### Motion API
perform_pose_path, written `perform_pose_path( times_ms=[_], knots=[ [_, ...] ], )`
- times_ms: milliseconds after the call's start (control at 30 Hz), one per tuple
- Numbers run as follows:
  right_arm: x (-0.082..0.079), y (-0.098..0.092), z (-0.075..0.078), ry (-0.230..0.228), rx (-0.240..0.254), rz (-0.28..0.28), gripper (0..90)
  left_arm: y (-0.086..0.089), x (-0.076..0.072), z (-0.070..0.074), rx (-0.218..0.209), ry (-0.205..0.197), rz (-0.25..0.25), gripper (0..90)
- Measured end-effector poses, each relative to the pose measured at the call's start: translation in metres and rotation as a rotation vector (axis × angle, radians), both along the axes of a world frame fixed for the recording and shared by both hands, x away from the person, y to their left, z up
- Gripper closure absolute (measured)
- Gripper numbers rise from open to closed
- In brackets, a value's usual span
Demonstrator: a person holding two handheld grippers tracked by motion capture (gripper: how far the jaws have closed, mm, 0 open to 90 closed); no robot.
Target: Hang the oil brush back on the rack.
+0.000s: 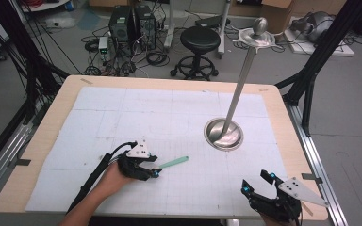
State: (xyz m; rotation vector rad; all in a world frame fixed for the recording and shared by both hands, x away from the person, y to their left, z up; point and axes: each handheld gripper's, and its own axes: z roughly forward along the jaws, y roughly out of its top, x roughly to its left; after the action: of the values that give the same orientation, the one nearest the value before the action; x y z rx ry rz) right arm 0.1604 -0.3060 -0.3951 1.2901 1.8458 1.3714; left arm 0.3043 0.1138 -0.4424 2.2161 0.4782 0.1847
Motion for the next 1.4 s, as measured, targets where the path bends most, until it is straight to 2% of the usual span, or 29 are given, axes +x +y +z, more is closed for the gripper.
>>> perform_pose_path(
  times_ms=[100,167,367,500,700,767,833,1100,1167,1400],
  knots=[
    [-0.001,0.001,0.001,-0.007,-0.005,-0.001,22.4,0.0,0.0,0.0,0.009,0.001,-0.002,54.1],
    [-0.001,0.001,0.001,-0.008,-0.008,-0.001,22.6,-0.001,-0.002,-0.001,0.042,-0.008,-0.028,56.8],
    [-0.001,0.0,0.001,-0.004,-0.009,-0.006,23.3,-0.002,-0.001,-0.001,0.043,-0.01,-0.041,60.4],
    [-0.001,0.0,0.001,-0.006,-0.009,-0.005,23.6,-0.003,-0.002,0.0,0.056,-0.015,-0.063,69.3],
    [-0.002,0.0,0.001,0.003,-0.005,-0.006,24.1,-0.004,-0.003,0.001,0.053,0.0,-0.051,80.8],
    [-0.001,0.0,0.002,-0.004,-0.011,-0.001,24.1,-0.005,-0.005,0.0,0.058,-0.026,-0.059,81.1],
    [-0.001,0.0,0.002,-0.001,-0.005,-0.001,24.5,-0.005,-0.006,0.001,0.062,-0.035,-0.061,81.5],
    [0.001,0.003,0.0,0.002,-0.012,0.012,24.9,-0.004,-0.006,0.001,0.055,-0.023,-0.052,81.9],
    [0.0,0.004,0.001,0.007,-0.011,0.013,25.3,-0.004,-0.008,0.003,0.043,-0.033,-0.051,81.9],
    [0.001,0.003,-0.001,0.011,-0.002,0.014,25.5,0.003,-0.01,0.015,-0.071,-0.027,-0.034,82.0]
  ],
)
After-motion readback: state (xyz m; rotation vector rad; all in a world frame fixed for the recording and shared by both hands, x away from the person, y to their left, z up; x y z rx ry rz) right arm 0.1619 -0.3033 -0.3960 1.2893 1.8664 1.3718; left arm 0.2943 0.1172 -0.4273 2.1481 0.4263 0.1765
